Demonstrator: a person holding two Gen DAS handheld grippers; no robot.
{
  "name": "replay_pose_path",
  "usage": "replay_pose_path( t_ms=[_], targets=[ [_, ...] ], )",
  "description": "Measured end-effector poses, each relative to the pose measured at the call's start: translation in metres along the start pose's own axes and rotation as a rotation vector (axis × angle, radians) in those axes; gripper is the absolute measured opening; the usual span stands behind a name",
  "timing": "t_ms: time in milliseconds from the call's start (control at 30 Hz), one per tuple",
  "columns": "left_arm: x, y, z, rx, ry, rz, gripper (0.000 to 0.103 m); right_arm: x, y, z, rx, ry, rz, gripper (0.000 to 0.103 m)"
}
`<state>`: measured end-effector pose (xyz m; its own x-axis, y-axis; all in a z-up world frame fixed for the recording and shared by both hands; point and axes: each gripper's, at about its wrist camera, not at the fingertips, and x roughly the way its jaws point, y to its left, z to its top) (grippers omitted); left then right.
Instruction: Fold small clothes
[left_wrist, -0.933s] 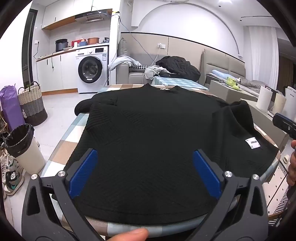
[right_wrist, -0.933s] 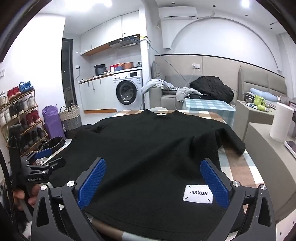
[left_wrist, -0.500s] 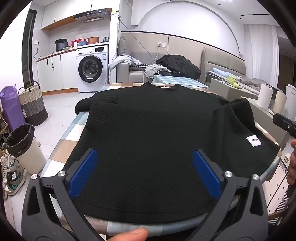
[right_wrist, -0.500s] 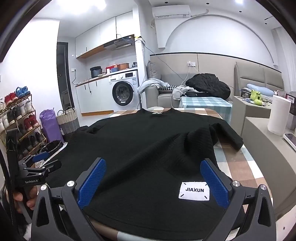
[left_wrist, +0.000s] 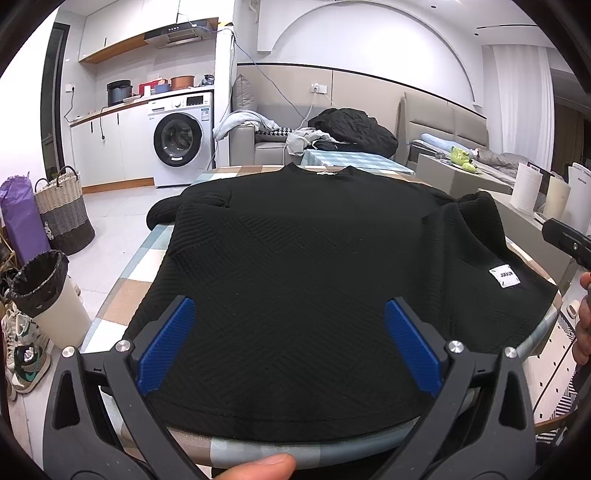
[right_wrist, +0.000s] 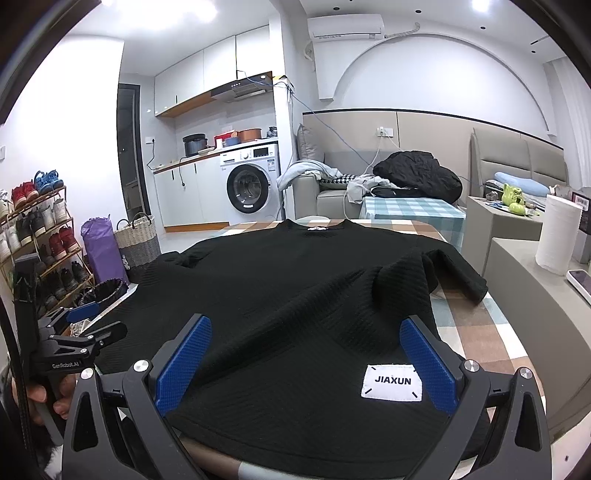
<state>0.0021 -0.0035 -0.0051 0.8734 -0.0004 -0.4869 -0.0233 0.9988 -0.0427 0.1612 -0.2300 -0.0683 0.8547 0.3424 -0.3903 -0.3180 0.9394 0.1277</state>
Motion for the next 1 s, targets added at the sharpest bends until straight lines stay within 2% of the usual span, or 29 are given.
replay_pose_path(
  t_ms=[1000],
  targets=[
    [-0.0018, -0.002, -0.0012, -0.002, 0.005, -0.007, 0.102, -0.0067, -0.0024, -0.0021, 0.007, -0.031, -0.02, 0.103]
  ],
)
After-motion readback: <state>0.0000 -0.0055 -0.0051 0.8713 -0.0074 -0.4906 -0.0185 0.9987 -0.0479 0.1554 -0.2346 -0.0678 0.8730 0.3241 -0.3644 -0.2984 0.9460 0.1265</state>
